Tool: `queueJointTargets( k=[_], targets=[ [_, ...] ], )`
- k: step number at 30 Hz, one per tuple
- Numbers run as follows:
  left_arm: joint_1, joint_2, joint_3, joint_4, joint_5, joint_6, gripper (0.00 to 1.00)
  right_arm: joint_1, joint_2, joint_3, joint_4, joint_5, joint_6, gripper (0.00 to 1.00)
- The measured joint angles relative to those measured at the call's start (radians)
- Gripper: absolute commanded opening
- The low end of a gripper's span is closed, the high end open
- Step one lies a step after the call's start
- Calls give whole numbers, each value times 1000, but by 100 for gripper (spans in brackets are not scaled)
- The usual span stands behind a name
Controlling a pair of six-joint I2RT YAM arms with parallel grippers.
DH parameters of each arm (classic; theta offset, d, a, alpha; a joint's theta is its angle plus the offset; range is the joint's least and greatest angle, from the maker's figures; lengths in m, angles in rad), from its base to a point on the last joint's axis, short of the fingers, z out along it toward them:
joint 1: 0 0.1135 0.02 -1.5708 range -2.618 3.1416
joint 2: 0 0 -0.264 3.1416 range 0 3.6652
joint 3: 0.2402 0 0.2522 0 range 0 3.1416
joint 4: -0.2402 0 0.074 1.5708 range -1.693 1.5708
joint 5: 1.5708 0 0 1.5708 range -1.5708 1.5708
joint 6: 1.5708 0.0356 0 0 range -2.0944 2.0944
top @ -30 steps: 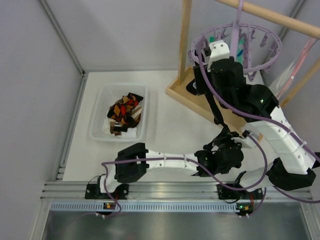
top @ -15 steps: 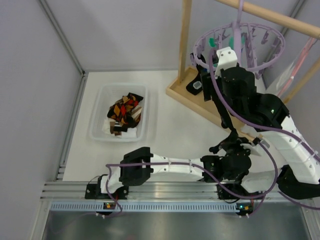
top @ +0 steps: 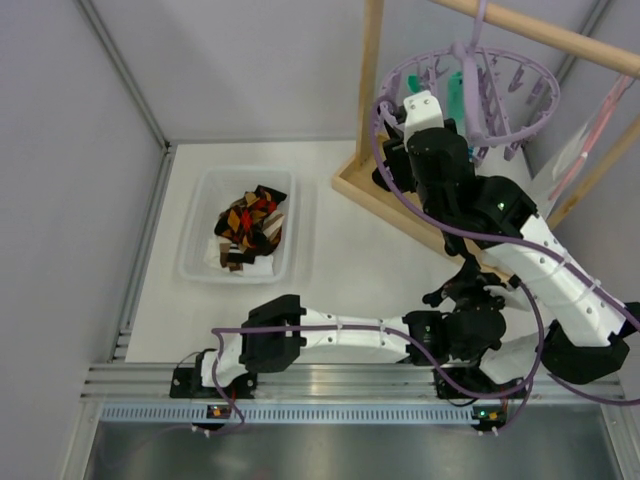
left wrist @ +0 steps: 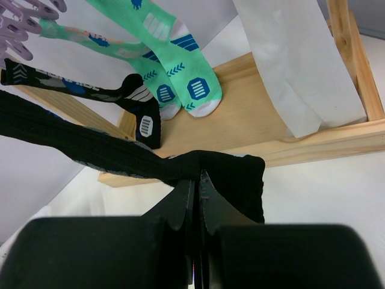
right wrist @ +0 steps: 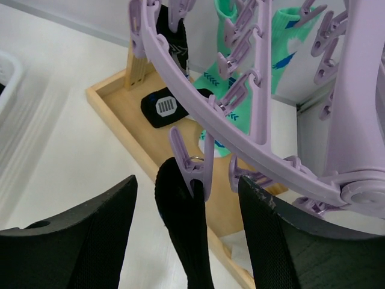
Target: Remove the socks clipped to the hanger
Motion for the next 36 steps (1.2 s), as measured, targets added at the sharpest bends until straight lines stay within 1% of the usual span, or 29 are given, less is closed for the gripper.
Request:
queueJointTargets(
  k=[10, 12, 23, 25, 29, 33, 36],
  targets=[
    [2, 0, 1, 0, -6, 0, 0, -12, 29, -28, 85, 86, -13, 60],
    [2, 0, 1, 0, -6, 0, 0, -12, 34, -39, 107, 95, -14, 57],
    [-2, 0, -1, 0, -6, 0, 0, -12, 33, -167, 259, 161, -35, 58],
    [-5, 0, -3, -1, -6, 0, 0, -12, 21, -193, 270, 164, -35, 59],
    [-12, 0, -4, -2, -2, 0, 0, -13, -2, -211, 274, 157, -21, 66],
    [-26, 0, -4, -5, 14, 3, 0, -14, -81, -233, 245, 86, 37, 73],
    [-43, 0, -4, -4, 32, 5, 0, -14, -166, -233, 204, 30, 73, 75]
  ],
)
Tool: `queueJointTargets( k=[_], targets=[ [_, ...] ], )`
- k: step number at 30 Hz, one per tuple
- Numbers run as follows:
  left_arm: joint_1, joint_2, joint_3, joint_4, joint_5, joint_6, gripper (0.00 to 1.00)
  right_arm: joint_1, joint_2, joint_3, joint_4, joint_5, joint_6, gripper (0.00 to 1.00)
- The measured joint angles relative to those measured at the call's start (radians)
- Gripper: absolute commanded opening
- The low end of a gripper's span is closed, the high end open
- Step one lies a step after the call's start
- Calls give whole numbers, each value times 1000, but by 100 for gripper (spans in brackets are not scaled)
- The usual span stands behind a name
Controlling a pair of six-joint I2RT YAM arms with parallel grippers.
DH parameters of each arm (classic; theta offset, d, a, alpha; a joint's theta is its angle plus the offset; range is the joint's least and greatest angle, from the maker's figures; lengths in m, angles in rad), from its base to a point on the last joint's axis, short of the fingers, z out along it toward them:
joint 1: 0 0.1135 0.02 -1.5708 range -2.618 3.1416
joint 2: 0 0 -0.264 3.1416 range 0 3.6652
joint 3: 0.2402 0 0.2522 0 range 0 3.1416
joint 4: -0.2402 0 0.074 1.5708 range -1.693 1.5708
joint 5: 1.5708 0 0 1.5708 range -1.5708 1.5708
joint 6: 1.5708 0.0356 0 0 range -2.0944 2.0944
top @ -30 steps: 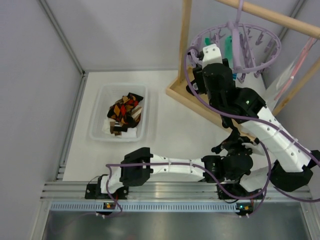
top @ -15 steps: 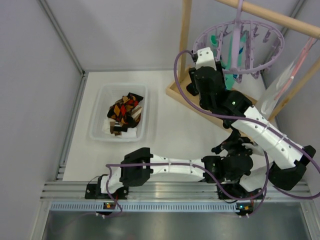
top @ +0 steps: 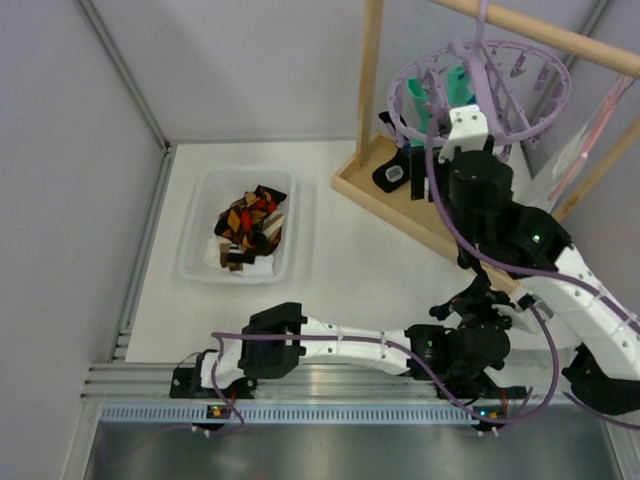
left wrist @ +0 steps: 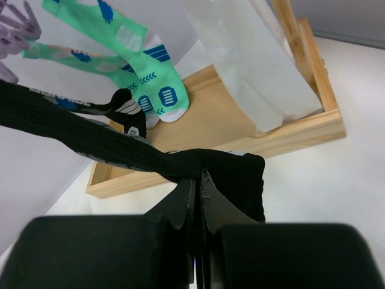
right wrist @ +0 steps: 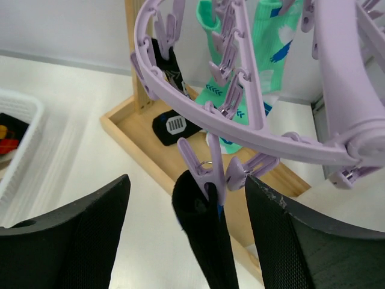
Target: Remove the socks clipped to the hanger
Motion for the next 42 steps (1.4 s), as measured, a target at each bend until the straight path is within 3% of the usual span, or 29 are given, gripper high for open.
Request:
queueJointTargets(
  k=[8, 20, 37, 42],
  targets=[
    [-18, 68, 87, 0, 40, 12, 0, -5, -148, 40, -114, -93, 34, 73],
    [-17, 124, 167, 0, 65, 37, 0, -130, -60, 55, -193, -147, -16, 68],
    [-15, 124, 174, 5, 68, 36, 0, -148, 51, 43, -114, 40, -128, 60],
    [-15, 124, 174, 6, 71, 32, 0, -148, 58, 14, -51, 84, -160, 52]
  ],
)
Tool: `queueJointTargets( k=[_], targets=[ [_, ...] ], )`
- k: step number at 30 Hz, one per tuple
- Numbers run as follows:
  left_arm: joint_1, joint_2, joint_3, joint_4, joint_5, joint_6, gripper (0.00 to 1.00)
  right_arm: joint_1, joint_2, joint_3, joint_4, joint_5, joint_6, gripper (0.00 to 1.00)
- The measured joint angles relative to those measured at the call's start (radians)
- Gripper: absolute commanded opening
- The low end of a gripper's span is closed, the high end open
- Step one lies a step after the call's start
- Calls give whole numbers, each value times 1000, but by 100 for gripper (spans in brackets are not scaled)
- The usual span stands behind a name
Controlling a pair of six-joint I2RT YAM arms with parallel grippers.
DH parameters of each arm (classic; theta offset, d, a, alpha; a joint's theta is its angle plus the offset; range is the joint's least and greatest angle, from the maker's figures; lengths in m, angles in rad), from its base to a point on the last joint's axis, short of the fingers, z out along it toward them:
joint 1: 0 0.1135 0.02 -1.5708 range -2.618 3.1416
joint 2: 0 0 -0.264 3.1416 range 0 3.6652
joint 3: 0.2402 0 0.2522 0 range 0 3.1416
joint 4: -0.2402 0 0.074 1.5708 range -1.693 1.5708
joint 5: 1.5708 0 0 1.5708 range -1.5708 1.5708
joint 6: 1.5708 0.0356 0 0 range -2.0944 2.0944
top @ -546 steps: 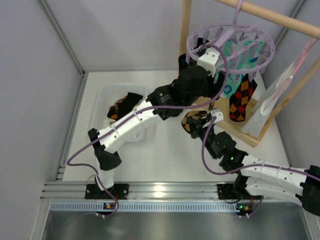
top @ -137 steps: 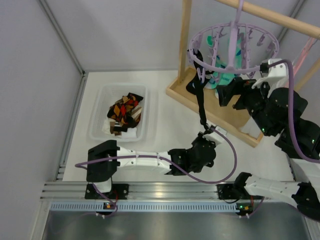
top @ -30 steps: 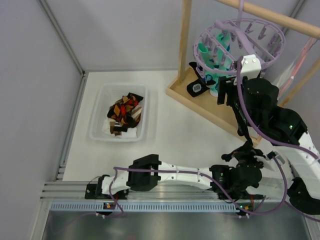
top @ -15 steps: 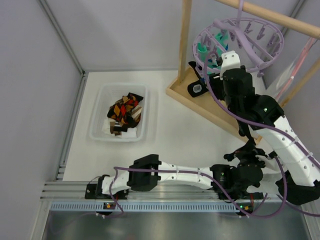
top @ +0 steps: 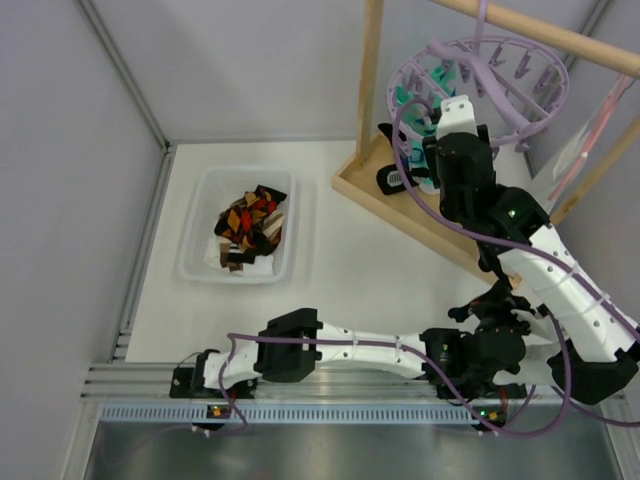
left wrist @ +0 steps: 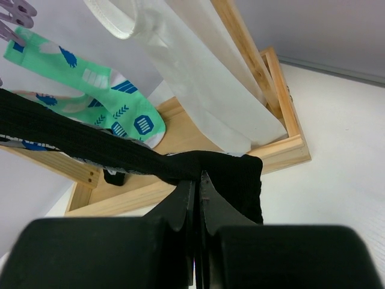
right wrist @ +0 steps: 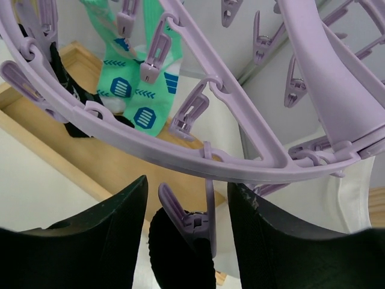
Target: Remove the socks clipped to the hanger
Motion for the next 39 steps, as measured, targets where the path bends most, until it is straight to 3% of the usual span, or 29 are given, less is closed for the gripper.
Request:
queueJointTargets(
  k=[5, 6, 7, 11, 15, 17, 21, 24, 28, 32, 39],
  targets=[
    [0, 0, 0, 1, 0, -1, 0, 0, 1, -29, 47, 24, -22, 32],
    [0, 0, 0, 1, 0, -2, 0, 0, 1, -33, 54, 25, -24, 20],
    [0, 0, 0, 1, 0, -3, 0, 0, 1, -33, 57, 27, -29, 16],
    [1, -2, -11, 3, 14, -29, 0, 0, 0, -33, 81, 30, -23, 11],
    [9, -48, -157, 13, 33, -106, 0, -2, -1, -35, 86, 26, -20, 9],
    [19, -82, -256, 4, 34, -148, 0, -13, -6, -46, 92, 14, -10, 13],
    [58, -180, -479, -23, 24, -246, 0, -48, -39, -100, 111, -63, 29, 38],
    [103, -318, -654, -84, 6, -341, 0, -74, -94, -148, 116, -134, 62, 55],
    [190, -577, -813, -189, -18, -492, 0, -85, -185, -199, 114, -223, 117, 68],
    [275, -821, -887, -273, -48, -599, 0, -86, -272, -224, 114, -291, 166, 99],
    [419, -1077, -901, -472, -66, -705, 0, -87, -404, -288, 106, -356, 220, 100]
  ],
)
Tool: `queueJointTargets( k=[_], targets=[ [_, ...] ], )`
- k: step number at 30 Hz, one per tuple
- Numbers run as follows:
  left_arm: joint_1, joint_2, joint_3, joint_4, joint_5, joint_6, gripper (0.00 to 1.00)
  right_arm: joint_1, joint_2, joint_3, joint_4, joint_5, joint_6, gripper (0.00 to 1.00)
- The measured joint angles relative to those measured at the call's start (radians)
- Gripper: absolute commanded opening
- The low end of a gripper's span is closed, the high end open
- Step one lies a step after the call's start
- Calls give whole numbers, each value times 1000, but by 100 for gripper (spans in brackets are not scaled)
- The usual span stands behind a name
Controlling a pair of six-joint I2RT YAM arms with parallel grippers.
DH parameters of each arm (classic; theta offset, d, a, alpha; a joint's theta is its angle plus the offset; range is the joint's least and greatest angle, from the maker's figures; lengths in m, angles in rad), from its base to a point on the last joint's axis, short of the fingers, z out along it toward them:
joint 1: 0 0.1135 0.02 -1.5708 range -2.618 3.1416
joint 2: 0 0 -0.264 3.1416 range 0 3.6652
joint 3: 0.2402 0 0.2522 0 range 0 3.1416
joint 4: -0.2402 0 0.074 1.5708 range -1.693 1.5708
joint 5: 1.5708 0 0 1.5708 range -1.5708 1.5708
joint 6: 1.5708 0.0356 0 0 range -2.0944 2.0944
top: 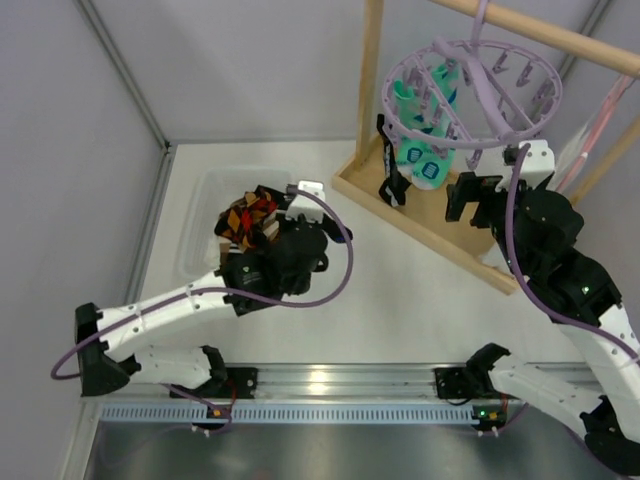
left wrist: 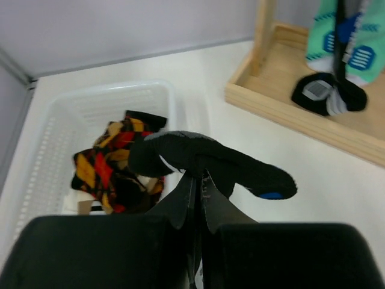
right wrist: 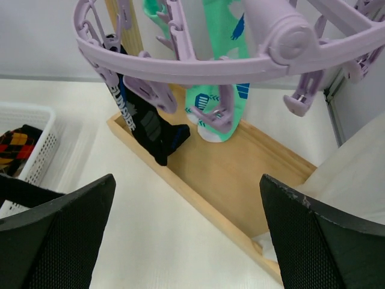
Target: Remove the socks clipped to the hanger
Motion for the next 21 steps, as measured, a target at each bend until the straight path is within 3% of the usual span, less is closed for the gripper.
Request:
queueJointTargets(
  k=[5, 11, 14, 17, 21],
  targets=[
    [180, -78, 56, -123, 8, -27, 0, -1, -56, -48, -3, -18, 24, 99],
    [616, -33, 192, -263, 205, -102, 0, -1, -121, -132, -3, -48, 42, 99],
    [806, 51, 243, -287, 364, -138, 0, -1, -136, -157, 3, -61, 47, 99],
    [926, 172, 263, -298, 501, -168, 0, -1, -150, -192, 12, -77, 54, 99],
    [982, 374, 270, -312, 639, -208, 0, -1, -157, -238, 24, -104, 65, 99]
  ],
)
